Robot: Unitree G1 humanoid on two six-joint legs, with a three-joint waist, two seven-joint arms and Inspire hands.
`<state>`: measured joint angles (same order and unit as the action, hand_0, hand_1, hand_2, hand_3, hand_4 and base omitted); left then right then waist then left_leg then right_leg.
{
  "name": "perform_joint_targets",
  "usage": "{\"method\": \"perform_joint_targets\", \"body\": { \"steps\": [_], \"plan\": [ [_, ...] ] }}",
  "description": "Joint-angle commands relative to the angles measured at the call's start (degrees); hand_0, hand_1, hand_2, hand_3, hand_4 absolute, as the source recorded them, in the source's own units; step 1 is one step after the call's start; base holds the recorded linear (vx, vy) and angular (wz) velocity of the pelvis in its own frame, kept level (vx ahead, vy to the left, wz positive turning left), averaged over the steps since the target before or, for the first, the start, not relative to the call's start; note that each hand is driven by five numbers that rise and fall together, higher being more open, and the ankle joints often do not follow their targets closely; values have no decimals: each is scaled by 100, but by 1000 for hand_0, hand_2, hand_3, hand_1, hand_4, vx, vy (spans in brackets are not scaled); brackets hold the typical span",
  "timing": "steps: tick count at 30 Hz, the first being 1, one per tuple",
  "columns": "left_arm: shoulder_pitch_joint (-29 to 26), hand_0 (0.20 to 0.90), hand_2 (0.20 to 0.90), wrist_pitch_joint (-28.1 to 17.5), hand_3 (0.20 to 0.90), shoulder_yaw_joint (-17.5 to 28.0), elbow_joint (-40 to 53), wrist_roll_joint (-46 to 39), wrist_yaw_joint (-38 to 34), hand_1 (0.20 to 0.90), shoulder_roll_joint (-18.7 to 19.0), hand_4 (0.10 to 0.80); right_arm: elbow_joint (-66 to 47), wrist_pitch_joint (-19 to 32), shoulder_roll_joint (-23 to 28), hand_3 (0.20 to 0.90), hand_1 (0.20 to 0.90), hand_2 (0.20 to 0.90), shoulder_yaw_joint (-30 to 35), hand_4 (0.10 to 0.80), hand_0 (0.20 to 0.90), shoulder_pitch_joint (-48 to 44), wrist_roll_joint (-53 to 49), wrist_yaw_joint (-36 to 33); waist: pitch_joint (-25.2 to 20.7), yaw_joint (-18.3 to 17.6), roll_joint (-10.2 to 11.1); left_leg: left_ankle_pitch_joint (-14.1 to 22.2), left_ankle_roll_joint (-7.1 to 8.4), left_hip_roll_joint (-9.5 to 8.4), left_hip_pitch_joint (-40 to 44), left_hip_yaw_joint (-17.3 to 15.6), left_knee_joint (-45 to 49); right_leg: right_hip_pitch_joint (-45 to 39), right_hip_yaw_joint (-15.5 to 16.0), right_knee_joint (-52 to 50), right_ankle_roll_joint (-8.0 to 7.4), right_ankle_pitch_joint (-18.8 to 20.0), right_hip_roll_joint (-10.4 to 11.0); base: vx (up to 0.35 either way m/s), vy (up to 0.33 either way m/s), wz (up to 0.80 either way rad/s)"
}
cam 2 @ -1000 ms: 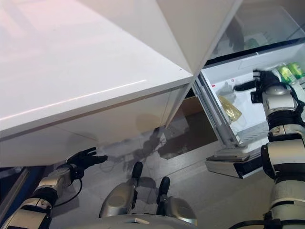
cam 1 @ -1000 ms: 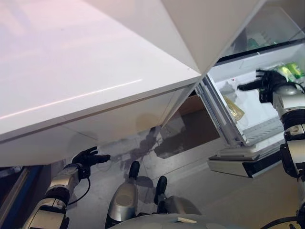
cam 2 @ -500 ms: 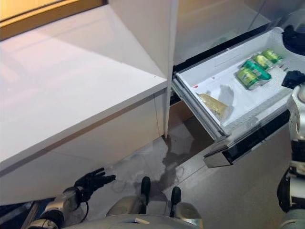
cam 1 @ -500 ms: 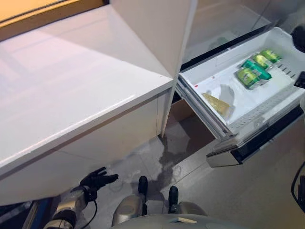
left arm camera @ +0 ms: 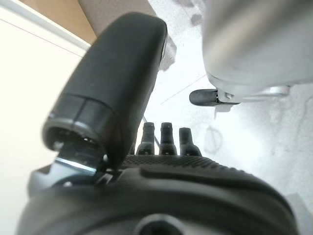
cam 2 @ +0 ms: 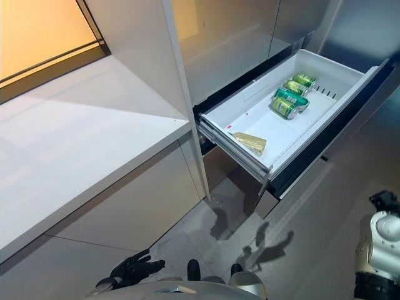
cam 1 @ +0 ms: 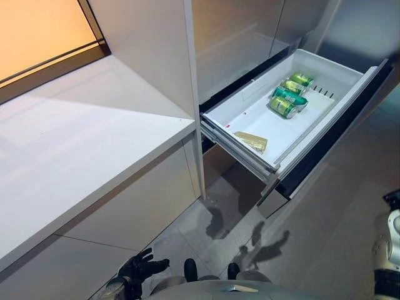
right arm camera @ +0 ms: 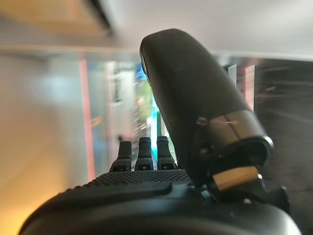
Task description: Put drinks into fridge and close the fridge
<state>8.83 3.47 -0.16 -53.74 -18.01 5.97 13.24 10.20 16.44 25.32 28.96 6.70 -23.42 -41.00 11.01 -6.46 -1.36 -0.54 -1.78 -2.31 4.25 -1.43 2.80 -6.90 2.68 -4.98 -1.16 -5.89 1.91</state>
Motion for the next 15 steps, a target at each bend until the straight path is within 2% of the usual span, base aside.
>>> {"method": "perform_joint_targets", "body": {
  "steps": [1, 2, 3, 6, 7, 15],
  "plan": [
    [-154, 900, 900, -249, 900, 217, 23, 148, -230, 900, 362, 800, -433, 386, 444, 900, 900, 900, 455, 800, 900, -323, -8, 401, 70, 162, 177, 1613, -341, -137, -380, -8, 1843, 764, 42, -1642, 238, -592, 16, -43, -24, 3],
    [-165, 900, 900, -232, 900, 272, 55, 168, -277, 900, 382, 800, -311, -82, 467, 900, 900, 900, 370, 800, 900, -248, -207, 928, 166, 138, 178, 1791, -391, -157, -541, -23, 2177, 895, 38, -1973, 309, -739, 33, -45, -26, 3],
    [-164, 900, 900, -211, 900, 271, 97, 175, -309, 900, 396, 800, -289, -308, 493, 900, 900, 900, 304, 800, 900, -226, -261, 1075, 215, 129, 177, 1858, -402, -155, -647, -49, 2377, 984, 43, -2172, 345, -807, 42, -50, -33, 3],
    [-216, 900, 900, -93, 900, 244, 206, 103, -384, 900, 476, 800, -152, -660, 638, 900, 900, 900, 96, 800, 900, -243, -327, 1510, 335, 113, 182, 1989, -449, -152, -976, -82, 2868, 1267, 33, -2632, 410, -918, 66, -48, -40, -4],
    [-296, 900, 900, 20, 900, 187, 218, 17, -429, 900, 556, 800, 11, -917, 758, 900, 900, 900, -57, 800, 900, -300, -167, 1771, 393, 107, 183, 2016, -466, -136, -1105, -94, 3025, 1418, 27, -2845, 425, -961, 84, -24, -47, -2],
    [-614, 900, 900, 348, 900, -117, 234, -214, -484, 900, 777, 800, 521, -1696, 1570, 900, 900, 900, -780, 800, 900, -798, 313, 2680, 643, 150, 140, 1820, -439, -179, -1496, -22, 3183, 1809, 4, -3076, 479, -882, 67, -16, -32, -3]
  ]
}}
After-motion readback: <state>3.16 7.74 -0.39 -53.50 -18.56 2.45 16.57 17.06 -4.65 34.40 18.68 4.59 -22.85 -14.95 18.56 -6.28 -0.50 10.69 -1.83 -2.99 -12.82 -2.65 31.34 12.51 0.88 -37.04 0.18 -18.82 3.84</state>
